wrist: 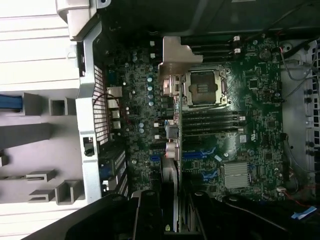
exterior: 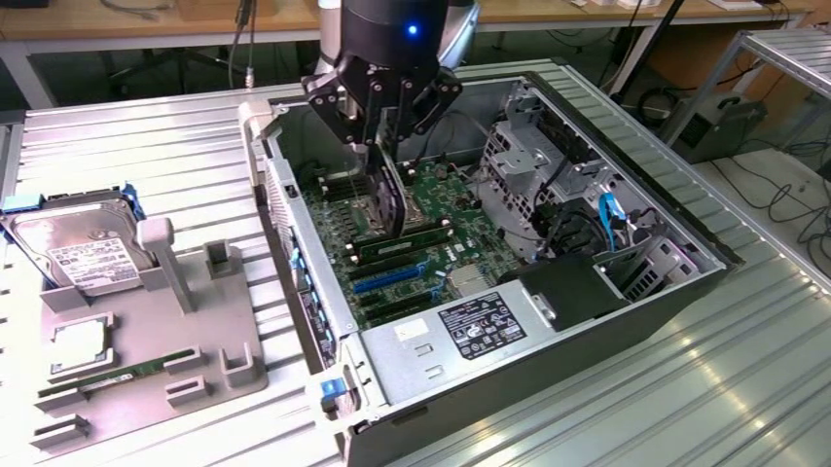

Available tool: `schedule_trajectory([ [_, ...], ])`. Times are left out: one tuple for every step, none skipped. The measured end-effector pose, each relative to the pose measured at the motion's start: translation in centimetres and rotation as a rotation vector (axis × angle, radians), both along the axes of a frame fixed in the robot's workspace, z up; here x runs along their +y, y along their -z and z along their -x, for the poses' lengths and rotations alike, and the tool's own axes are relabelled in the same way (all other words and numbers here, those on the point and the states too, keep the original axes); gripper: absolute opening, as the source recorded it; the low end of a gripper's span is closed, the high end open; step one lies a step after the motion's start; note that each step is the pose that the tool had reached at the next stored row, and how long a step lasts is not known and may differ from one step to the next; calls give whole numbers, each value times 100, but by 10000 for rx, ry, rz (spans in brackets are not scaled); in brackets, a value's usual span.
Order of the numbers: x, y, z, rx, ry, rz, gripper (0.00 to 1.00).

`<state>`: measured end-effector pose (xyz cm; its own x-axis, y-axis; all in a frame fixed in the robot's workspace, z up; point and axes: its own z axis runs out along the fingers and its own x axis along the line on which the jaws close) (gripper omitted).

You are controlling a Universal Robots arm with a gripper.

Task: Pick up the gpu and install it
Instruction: 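Pick up the gpu and move the gpu toward the slot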

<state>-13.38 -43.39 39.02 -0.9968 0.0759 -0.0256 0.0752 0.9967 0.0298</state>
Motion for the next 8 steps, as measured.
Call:
schedule_trajectory([
  [0, 4, -15, 1, 0, 1, 26],
  [-1, 12, -40, 0, -1, 1, 26],
  [-1, 17, -57, 0, -1, 3, 26],
  [-2, 24, -77, 0, -1, 3, 26],
  [-2, 29, -93, 0, -1, 4, 26],
  [-3, 34, -109, 0, -1, 5, 26],
  [-3, 39, -125, 1, 0, 7, 26],
  [-3, 45, -142, 1, 0, 7, 26],
])
